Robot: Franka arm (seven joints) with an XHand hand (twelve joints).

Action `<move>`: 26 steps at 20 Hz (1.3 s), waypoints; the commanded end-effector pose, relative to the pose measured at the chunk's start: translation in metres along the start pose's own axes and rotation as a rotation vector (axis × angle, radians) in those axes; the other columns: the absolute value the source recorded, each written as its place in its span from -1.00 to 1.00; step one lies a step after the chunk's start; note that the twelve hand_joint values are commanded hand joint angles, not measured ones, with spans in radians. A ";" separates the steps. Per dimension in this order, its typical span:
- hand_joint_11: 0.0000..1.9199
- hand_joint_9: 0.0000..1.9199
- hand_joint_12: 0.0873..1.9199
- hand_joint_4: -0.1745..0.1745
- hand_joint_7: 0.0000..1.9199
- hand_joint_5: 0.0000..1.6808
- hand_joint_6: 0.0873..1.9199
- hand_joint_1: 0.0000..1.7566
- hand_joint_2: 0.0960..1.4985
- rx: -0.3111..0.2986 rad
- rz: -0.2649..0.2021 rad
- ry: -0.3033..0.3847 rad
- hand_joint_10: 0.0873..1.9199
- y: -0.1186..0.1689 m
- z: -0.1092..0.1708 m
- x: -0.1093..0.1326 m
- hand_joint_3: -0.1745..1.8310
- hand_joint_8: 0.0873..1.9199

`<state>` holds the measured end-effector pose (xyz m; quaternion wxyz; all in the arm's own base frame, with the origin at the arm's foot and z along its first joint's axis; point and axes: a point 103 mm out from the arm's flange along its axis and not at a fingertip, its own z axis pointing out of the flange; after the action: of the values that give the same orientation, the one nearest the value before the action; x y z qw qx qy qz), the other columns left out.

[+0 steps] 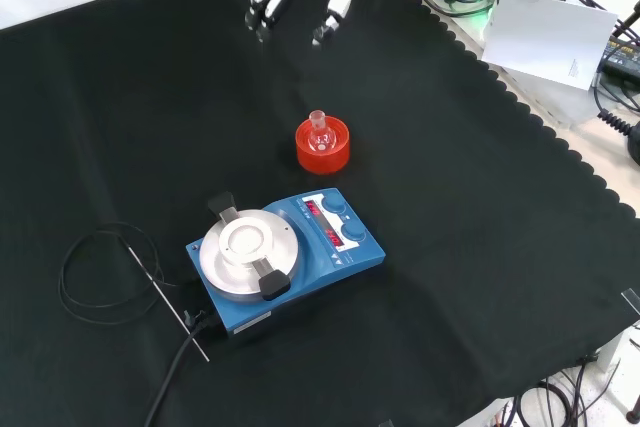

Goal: Pick up the round-bottom flask.

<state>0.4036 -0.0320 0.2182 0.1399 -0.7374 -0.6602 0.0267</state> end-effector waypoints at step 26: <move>-0.98 -0.56 0.48 -0.24 -0.75 -0.27 -0.51 0.05 -0.25 0.041 -0.161 -0.012 -0.35 0.024 0.090 0.050 -0.12 -0.37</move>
<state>0.4079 0.0123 0.1482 0.1527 -0.6944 -0.7028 0.0251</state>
